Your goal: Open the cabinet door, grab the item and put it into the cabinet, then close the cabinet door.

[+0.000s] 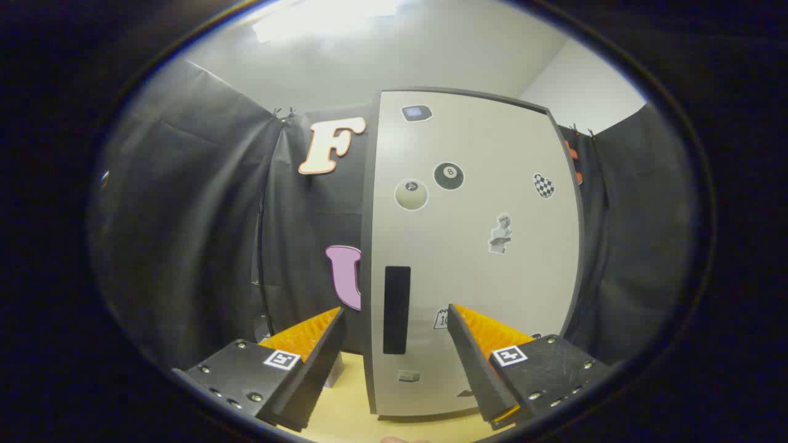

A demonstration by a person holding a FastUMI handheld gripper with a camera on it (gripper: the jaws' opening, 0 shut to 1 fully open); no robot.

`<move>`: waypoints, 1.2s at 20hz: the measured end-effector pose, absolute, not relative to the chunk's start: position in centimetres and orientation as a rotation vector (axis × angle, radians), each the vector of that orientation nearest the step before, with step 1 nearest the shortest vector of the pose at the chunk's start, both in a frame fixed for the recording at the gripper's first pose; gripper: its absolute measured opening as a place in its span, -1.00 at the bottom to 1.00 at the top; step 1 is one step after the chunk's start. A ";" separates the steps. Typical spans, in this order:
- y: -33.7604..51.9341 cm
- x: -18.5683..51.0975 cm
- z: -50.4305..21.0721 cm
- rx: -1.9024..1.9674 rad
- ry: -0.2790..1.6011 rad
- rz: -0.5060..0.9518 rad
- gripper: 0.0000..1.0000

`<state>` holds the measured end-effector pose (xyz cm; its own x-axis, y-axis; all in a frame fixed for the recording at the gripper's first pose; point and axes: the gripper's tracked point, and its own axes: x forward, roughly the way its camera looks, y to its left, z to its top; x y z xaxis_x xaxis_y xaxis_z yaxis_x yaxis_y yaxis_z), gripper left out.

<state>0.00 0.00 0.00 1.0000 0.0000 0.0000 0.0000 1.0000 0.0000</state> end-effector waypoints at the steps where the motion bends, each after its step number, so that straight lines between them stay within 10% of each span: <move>1: 0.1 -0.1 -0.2 -0.003 0.007 -0.010 0.95; 24: -1.2 6.1 -3.1 -0.030 0.083 -0.110 0.94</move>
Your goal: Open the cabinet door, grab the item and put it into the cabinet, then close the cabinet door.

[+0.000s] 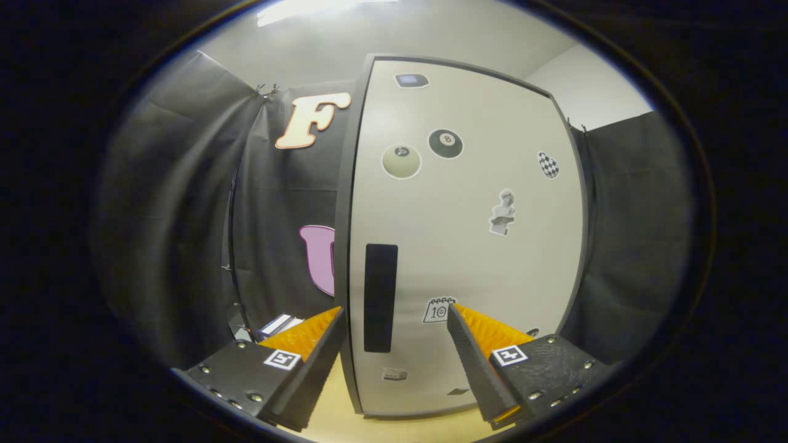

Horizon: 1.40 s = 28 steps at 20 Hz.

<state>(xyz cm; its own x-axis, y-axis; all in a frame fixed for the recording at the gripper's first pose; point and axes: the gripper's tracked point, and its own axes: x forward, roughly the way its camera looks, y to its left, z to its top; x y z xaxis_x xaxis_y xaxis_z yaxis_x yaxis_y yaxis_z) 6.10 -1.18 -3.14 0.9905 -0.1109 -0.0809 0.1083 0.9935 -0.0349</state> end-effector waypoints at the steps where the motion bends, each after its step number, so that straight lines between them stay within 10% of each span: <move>1: -1.0 6.8 -3.2 -0.026 0.083 -0.105 0.90; 6: -0.7 9.8 -3.4 -0.018 0.075 -0.121 0.41; 18: 0.1 12.2 -4.2 -0.019 0.076 -0.105 0.33; 28: 0.2 12.3 -4.2 0.000 0.081 -0.094 -0.57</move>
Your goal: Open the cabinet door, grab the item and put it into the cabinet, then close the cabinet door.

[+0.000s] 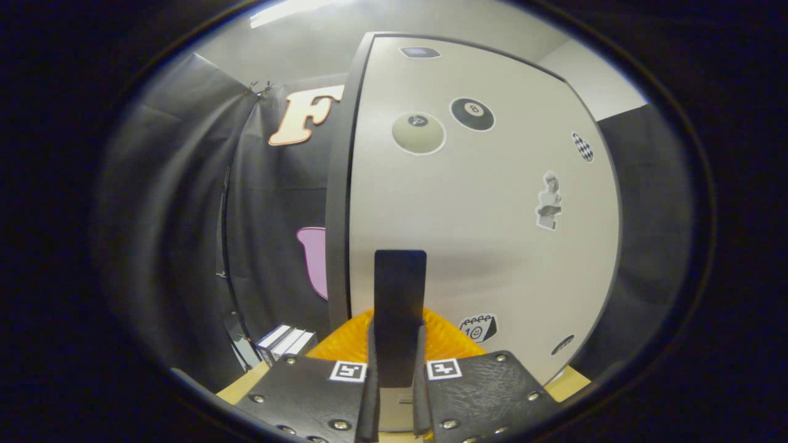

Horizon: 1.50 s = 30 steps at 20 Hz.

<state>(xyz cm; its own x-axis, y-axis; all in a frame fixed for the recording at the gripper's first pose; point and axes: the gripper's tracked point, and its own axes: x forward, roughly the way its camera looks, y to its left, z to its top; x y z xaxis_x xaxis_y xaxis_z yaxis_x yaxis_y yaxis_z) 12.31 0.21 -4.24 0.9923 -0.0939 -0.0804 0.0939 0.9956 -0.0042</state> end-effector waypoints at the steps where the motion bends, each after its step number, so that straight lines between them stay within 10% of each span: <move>1: 0.2 12.2 -4.2 -0.002 0.087 -0.090 -0.58; 30: -9.1 -6.7 -1.3 0.053 0.155 -0.092 -0.79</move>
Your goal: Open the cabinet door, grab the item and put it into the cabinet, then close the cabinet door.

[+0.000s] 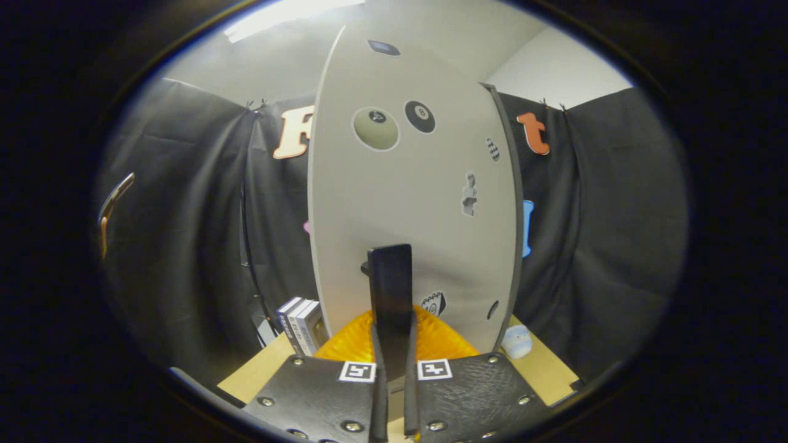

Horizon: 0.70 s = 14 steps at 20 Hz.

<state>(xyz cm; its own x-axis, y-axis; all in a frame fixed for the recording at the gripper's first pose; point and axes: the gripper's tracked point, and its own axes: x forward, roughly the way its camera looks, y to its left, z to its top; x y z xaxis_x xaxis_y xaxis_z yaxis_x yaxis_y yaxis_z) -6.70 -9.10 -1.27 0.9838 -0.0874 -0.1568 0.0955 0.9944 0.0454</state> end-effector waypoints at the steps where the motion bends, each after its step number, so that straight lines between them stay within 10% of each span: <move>1: -9.8 -7.4 -1.1 0.045 0.156 -0.104 -0.79; 14: -20.5 -14.7 -0.5 0.057 0.179 -0.302 -0.82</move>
